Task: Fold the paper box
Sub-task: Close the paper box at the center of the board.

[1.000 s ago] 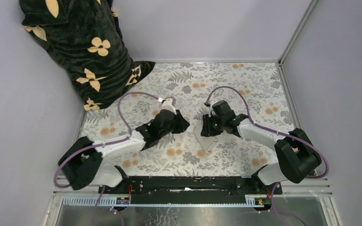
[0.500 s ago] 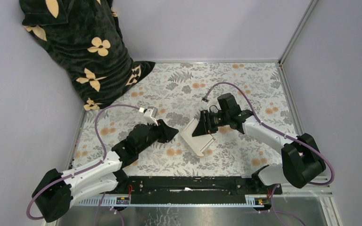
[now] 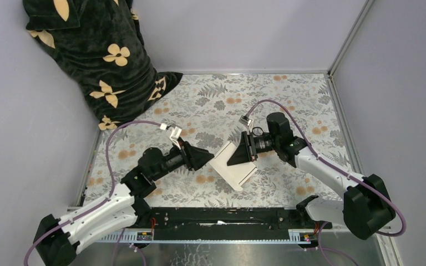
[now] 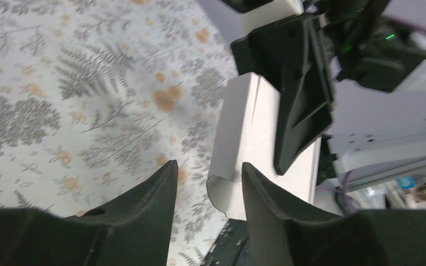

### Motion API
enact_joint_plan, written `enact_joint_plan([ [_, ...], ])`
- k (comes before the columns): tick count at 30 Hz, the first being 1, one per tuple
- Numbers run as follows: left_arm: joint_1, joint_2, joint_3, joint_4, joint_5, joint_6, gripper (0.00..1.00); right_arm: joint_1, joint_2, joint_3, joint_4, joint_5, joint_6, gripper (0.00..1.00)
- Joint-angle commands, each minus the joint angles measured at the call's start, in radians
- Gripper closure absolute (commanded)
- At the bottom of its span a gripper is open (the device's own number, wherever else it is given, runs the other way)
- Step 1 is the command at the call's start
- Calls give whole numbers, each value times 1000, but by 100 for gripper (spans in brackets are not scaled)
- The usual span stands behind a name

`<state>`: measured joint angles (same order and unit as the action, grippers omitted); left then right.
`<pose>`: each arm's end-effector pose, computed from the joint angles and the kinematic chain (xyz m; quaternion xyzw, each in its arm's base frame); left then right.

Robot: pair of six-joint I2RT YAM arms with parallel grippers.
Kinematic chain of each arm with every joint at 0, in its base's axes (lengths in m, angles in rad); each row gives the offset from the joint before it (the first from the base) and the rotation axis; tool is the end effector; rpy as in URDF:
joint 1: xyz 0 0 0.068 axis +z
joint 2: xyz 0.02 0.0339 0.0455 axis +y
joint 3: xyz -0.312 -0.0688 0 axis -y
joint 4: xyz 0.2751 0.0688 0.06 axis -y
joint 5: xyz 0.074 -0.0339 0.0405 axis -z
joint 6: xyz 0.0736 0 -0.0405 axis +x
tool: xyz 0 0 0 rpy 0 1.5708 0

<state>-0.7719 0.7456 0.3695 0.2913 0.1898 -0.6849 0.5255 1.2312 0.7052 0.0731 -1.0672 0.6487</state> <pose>0.1440 -0.1595 0.2675 0.0959 0.7296 -0.5004 0.4561 0.2121 0.1975 0.2735 -0.2243 0.7452 0.6119 0.1412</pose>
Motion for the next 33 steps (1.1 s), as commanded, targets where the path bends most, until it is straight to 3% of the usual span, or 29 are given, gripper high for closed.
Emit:
enact_joint_plan([
  [1, 6, -128, 16, 31, 53, -70, 38, 14, -53, -9, 201, -134, 154, 84],
  [3, 6, -159, 12, 36, 70, -101, 30, 14, -47, -24, 310, -151, 234, 84],
  [10, 6, -203, 5, -5, 114, -161, 27, 14, -35, -58, 546, -167, 412, 84],
  [15, 6, -241, -17, -18, 93, -197, 27, 14, -34, -52, 578, -155, 444, 84],
  [26, 6, -163, -93, 170, 113, -285, 26, 15, 20, -29, 605, -135, 465, 86],
  [33, 6, -175, -96, 190, 84, -315, 25, 19, 70, -29, 643, -122, 478, 87],
])
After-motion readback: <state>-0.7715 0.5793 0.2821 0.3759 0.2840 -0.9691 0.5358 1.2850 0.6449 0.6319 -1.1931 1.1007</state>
